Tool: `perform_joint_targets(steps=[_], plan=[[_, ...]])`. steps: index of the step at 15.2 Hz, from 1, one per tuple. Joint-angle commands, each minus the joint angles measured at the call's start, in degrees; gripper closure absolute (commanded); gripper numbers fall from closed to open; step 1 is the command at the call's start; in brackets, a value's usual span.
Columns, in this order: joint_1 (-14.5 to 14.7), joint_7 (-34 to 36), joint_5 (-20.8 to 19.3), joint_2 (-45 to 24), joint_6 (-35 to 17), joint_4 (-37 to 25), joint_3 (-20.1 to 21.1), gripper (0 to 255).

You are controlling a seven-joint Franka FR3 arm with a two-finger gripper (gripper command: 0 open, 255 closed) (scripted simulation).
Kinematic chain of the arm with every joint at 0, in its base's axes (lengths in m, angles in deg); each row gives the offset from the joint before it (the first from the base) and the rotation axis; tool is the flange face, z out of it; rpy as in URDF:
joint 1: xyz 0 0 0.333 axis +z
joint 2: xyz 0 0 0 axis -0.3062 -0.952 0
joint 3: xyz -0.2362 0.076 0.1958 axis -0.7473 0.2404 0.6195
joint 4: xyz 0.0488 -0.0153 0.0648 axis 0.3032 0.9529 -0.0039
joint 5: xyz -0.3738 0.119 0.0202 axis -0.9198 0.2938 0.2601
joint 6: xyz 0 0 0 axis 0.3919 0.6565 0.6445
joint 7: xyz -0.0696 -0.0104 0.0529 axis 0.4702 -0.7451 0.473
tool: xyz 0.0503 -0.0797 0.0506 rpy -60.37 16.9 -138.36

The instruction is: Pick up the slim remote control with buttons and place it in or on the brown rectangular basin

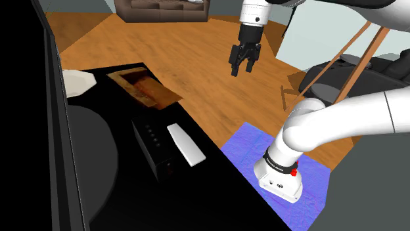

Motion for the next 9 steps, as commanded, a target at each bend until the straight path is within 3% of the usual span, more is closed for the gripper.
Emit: perform_joint_targets(steps=[1, 9], plan=[[0.0, 0.0, 0.0, 0.0, 0.0, 0.0, 0.0, 0], [3.0, 10.8, 6.6, -0.9, -12.5, 8.8, 10.5, 0]])
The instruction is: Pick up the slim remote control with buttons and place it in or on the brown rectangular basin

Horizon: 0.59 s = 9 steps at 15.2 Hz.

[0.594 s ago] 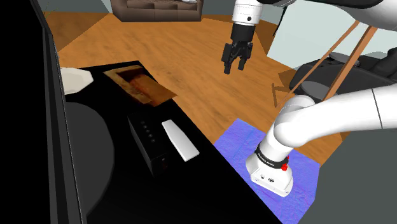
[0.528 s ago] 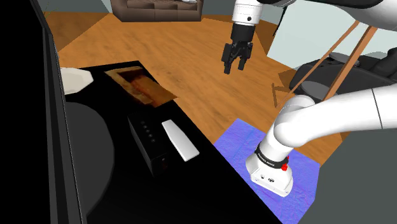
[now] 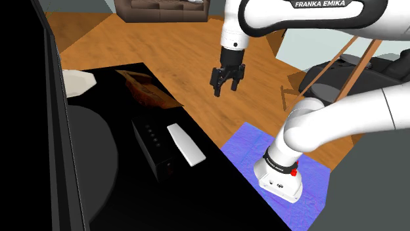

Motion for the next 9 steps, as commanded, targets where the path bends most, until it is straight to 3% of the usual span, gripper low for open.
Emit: perform_joint_targets(steps=[1, 9], plan=[[1.3, 2.7, 1.7, 0.5, -3.4, 1.6, 3.1, 0], [3.4, 13.5, 6.7, -9.0, -18.2, 4.0, 14.9, 0]])
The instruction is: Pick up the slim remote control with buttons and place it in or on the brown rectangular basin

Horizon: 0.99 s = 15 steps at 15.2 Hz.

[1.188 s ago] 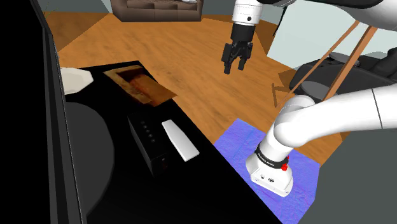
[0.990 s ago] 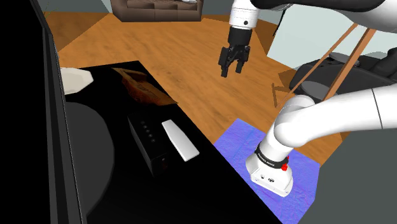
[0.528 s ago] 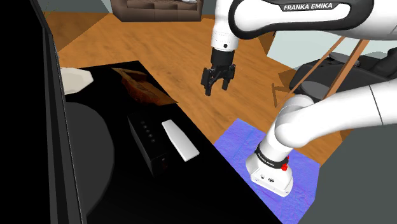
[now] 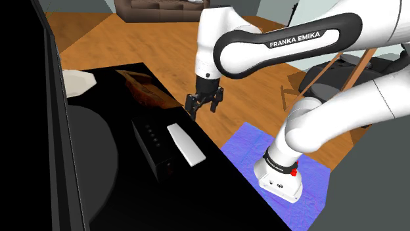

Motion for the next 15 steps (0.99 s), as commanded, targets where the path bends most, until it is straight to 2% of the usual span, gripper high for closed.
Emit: perform_joint_targets(steps=[1, 4, 7, 15], plan=[[0.3, 2.8, 0.6, -2.5, -3.4, 0.1, 2.7, 0], [0.0, 7.5, 0.6, -8.3, -9.2, -0.8, 7.3, 0], [-1.1, 13.0, -1.2, -15.0, -14.8, -2.6, 12.0, 0], [-1.9, 14.2, -2.3, -19.7, -22.0, 0.1, 13.8, 0]])
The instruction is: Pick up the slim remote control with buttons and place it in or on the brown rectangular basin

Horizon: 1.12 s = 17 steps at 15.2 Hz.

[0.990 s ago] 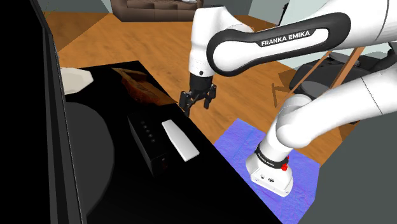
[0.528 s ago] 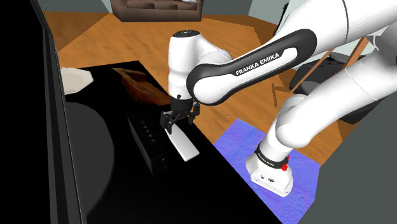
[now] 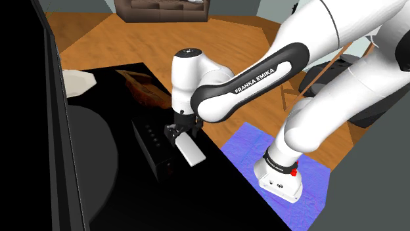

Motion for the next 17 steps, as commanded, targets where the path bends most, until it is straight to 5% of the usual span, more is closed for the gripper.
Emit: perform_joint_targets(steps=[1, 8, 9, 17], plan=[[-0.2, 0.4, -0.3, -1.1, -1.4, 0.4, 0.4, 0], [-0.2, 0.4, -0.3, -1.1, -1.4, 0.4, 0.4, 0], [-0.2, 0.4, -0.3, -1.1, -1.4, 0.4, 0.4, 255], [-0.2, 0.4, -0.3, -1.1, -1.4, 0.4, 0.4, 255]])
